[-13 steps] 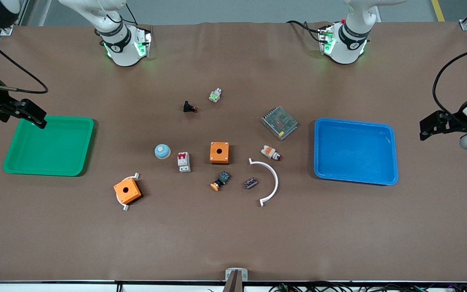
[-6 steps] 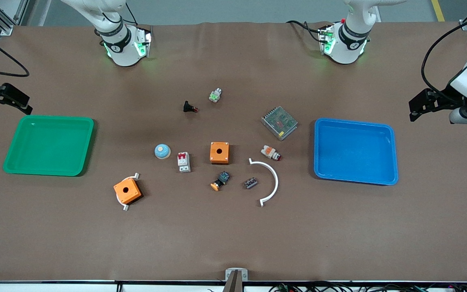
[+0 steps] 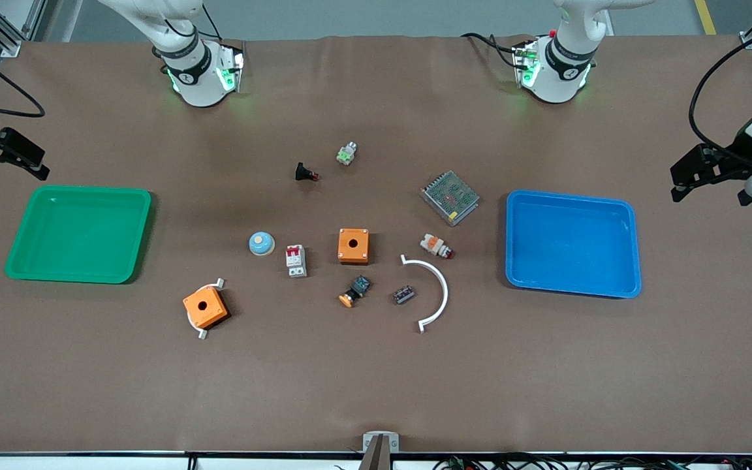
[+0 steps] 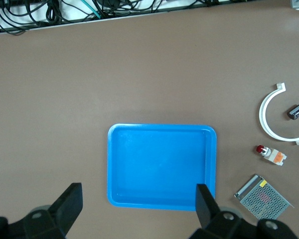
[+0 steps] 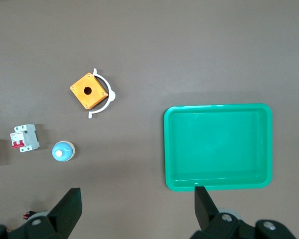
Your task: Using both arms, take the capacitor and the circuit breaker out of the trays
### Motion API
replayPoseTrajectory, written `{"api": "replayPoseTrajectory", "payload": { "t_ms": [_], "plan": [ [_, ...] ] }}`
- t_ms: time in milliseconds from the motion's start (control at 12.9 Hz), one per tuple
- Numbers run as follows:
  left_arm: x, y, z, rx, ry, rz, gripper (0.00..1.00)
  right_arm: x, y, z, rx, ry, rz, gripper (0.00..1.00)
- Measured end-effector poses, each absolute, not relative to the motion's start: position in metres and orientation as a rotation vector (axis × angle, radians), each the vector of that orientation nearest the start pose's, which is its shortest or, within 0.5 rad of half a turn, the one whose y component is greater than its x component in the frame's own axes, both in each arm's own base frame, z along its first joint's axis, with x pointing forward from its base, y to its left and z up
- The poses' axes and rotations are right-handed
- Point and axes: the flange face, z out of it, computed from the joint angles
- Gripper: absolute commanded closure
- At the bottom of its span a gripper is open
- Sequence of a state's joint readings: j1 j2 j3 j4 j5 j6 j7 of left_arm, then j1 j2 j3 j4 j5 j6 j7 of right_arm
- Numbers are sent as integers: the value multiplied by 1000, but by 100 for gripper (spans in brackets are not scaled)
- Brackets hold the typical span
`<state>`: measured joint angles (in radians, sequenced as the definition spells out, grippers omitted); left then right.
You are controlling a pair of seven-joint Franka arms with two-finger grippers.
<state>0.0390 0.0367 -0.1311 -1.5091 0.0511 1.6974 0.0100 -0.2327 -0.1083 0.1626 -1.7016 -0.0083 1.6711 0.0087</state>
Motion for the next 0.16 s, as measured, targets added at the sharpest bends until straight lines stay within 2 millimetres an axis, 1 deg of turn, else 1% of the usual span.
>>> {"api": "replayPoseTrajectory", "payload": {
  "t_ms": [155],
  "plan": [
    [579, -46, 644, -3093, 159, -223, 0, 529, -33, 629, -3165, 123, -122, 0]
  ]
}}
